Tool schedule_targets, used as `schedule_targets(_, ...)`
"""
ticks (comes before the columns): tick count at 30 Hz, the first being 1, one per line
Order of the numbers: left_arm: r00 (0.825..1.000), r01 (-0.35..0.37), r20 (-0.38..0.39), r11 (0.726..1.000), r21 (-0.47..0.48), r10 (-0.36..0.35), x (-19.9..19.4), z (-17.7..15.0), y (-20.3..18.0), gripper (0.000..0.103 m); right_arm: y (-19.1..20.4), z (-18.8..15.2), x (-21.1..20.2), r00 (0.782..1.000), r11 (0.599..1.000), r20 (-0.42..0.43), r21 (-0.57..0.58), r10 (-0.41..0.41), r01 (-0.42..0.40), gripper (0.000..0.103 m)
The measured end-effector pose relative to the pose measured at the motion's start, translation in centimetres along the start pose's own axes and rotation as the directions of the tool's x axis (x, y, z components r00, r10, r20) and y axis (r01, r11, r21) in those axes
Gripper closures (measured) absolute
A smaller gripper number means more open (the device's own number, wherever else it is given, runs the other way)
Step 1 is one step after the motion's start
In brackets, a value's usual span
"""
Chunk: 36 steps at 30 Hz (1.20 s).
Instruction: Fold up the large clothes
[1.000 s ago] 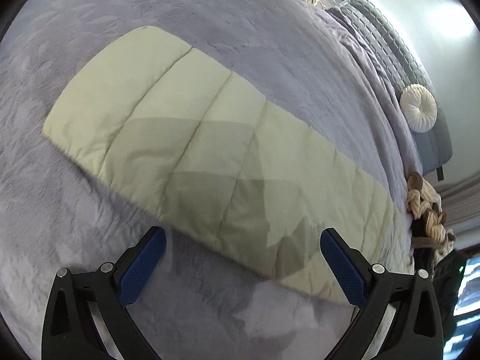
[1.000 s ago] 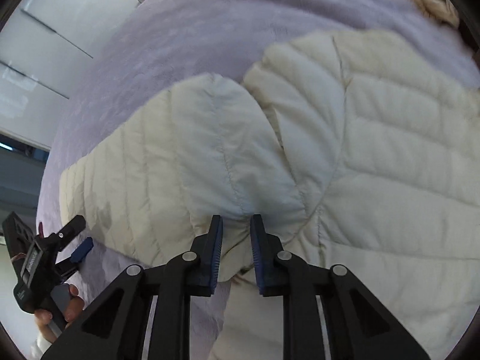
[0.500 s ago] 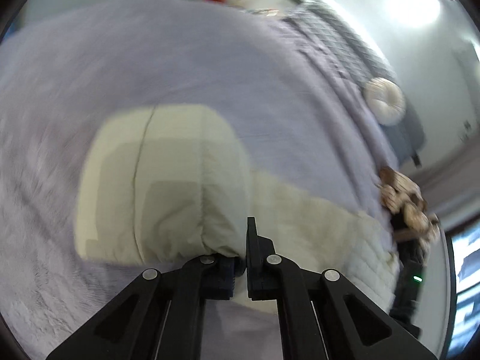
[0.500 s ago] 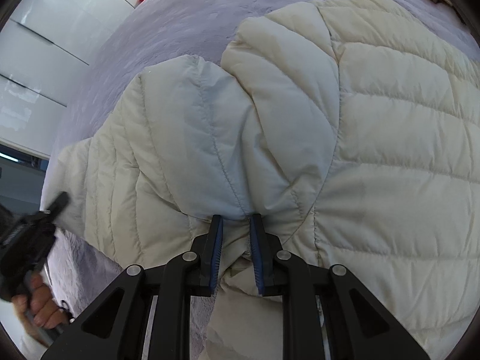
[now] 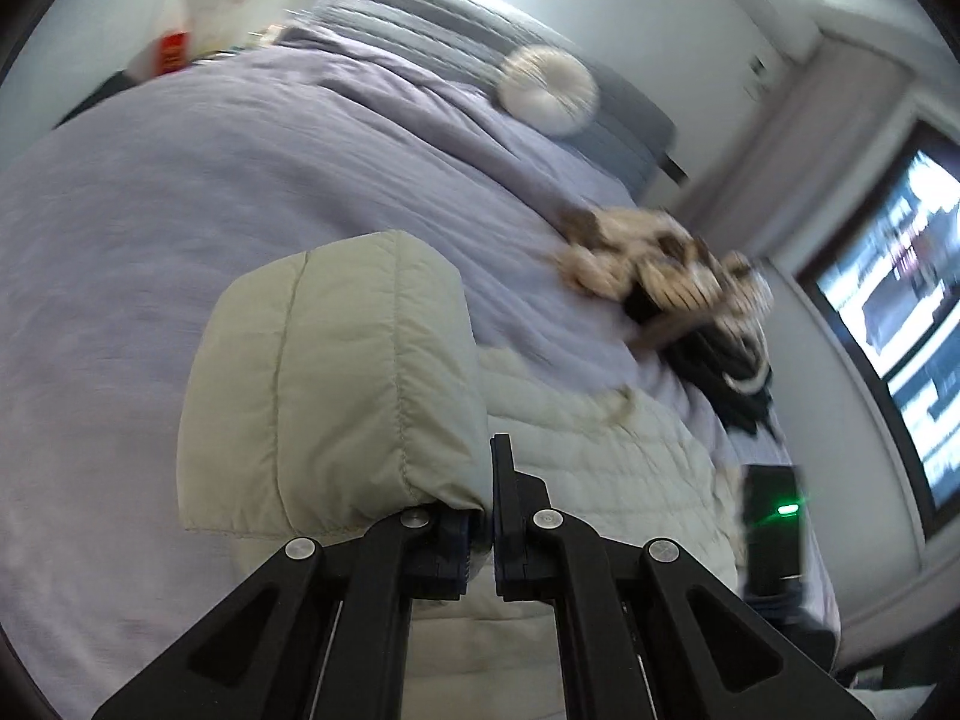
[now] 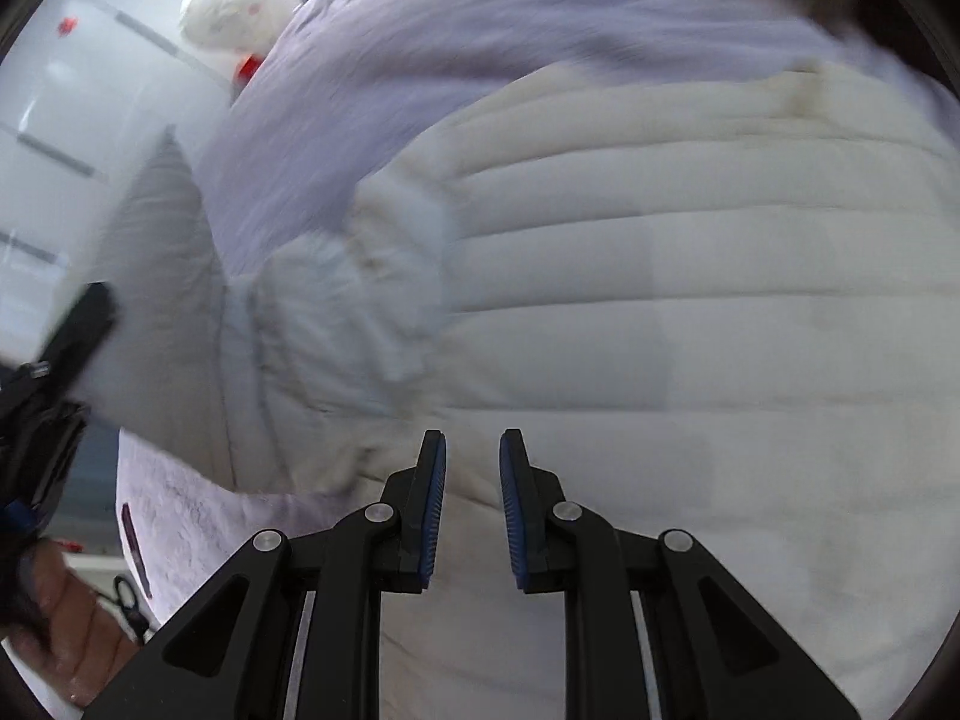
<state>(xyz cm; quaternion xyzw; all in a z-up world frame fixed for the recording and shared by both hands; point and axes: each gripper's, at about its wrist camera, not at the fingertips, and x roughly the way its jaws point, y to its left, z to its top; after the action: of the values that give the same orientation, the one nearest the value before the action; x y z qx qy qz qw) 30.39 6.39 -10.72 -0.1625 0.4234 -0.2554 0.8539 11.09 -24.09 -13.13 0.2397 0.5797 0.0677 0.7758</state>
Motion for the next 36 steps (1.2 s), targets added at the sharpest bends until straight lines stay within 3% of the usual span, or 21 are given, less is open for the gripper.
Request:
schedule_targets(2,0.999,-0.01,-0.046,0.999,0.054,0.013,2.1,-1.2,-2.5,0.097,-1.1,1.9,0.6,1.0,0.999,0.013,0.042,-0.024,0.023,0.083)
schedule_targets(3,0.997,-0.015,-0.076,0.997,0.081,0.021,3.4,-1.7,-3.6,0.097,-3.6,0.8,-1.4,0.999,0.996,0.02,0.077,-0.039,0.037,0.083)
schedule_targets(5,0.991,-0.028,-0.128,0.991,0.131,0.045,5.8,-3.0,-5.7,0.097,-1.8,5.4,1.3,0.998,0.992,0.024,0.115,-0.057,0.054,0.083)
schedule_targets(8,0.973,-0.044,-0.211,0.97,0.237,0.095,9.2,-5.4,-8.7,0.097,-3.0,5.2,1.0,0.996,0.983,0.027,0.162,-0.088,0.083,0.082)
schedule_targets(11,0.945,-0.057,-0.282,0.93,0.362,0.167,11.9,-7.9,-11.3,0.097,-3.5,4.5,1.6,0.993,0.975,0.03,0.194,-0.112,0.104,0.082)
schedule_targets(15,0.93,-0.086,-0.278,0.878,0.47,0.24,12.7,-10.2,-12.9,0.096,-4.9,4.2,1.3,0.992,0.964,0.044,0.244,-0.121,0.107,0.082)
schedule_targets(16,0.929,-0.096,-0.27,0.868,0.487,0.254,12.7,-10.4,-13.2,0.092,-5.5,4.0,0.8,0.991,0.961,0.049,0.257,-0.121,0.105,0.082)
schedule_targets(18,0.923,-0.105,-0.27,0.857,0.505,0.272,12.3,-10.7,-13.4,0.058,-6.6,3.6,0.4,0.991,0.956,0.056,0.275,-0.119,0.099,0.082)
schedule_targets(19,0.924,-0.112,-0.262,0.854,0.507,0.277,12.0,-10.7,-13.6,0.024,-7.0,3.4,0.1,0.991,0.954,0.058,0.281,-0.121,0.1,0.082)
schedule_targets(20,0.93,-0.128,-0.234,0.849,0.512,0.282,11.5,-10.7,-13.8,0.016,-7.2,3.4,0.1,0.991,0.954,0.059,0.284,-0.121,0.1,0.082)
schedule_targets(23,0.934,-0.135,-0.216,0.84,0.525,0.285,10.6,-10.5,-14.3,0.016,-7.5,3.4,-0.4,0.991,0.954,0.062,0.283,-0.122,0.1,0.082)
schedule_targets(25,0.938,-0.132,-0.214,0.85,0.51,0.274,9.4,-10.2,-14.2,0.016,-7.3,3.5,-0.7,0.99,0.958,0.06,0.268,-0.127,0.106,0.082)
schedule_targets(27,0.954,-0.142,-0.168,0.869,0.474,0.248,6.8,-9.8,-13.5,0.016,-6.8,3.7,-0.8,0.99,0.964,0.057,0.243,-0.128,0.11,0.081)
schedule_targets(29,0.962,-0.168,-0.126,0.886,0.432,0.244,4.8,-9.3,-12.3,0.016,-5.6,4.5,-0.8,0.99,0.974,0.057,0.194,-0.132,0.119,0.061)
schedule_targets(30,0.96,-0.198,-0.105,0.893,0.404,0.26,3.7,-9.0,-11.2,0.016,-4.3,5.1,-0.5,0.988,0.98,0.061,0.147,-0.143,0.133,0.035)
schedule_targets(31,0.952,-0.241,-0.089,0.895,0.375,0.293,2.7,-8.9,-9.9,0.016,-3.2,5.3,-0.5,0.986,0.984,0.068,0.107,-0.149,0.141,0.02)
schedule_targets(34,0.907,-0.363,-0.093,0.875,0.321,0.41,1.2,-9.0,-6.0,0.016,1.6,6.7,0.6,0.979,0.98,0.108,-0.084,-0.171,0.181,0.02)
schedule_targets(36,0.866,-0.433,-0.123,0.849,0.305,0.485,1.2,-9.6,-3.6,0.016,5.5,7.6,2.1,0.967,0.942,0.145,-0.237,-0.208,0.238,0.02)
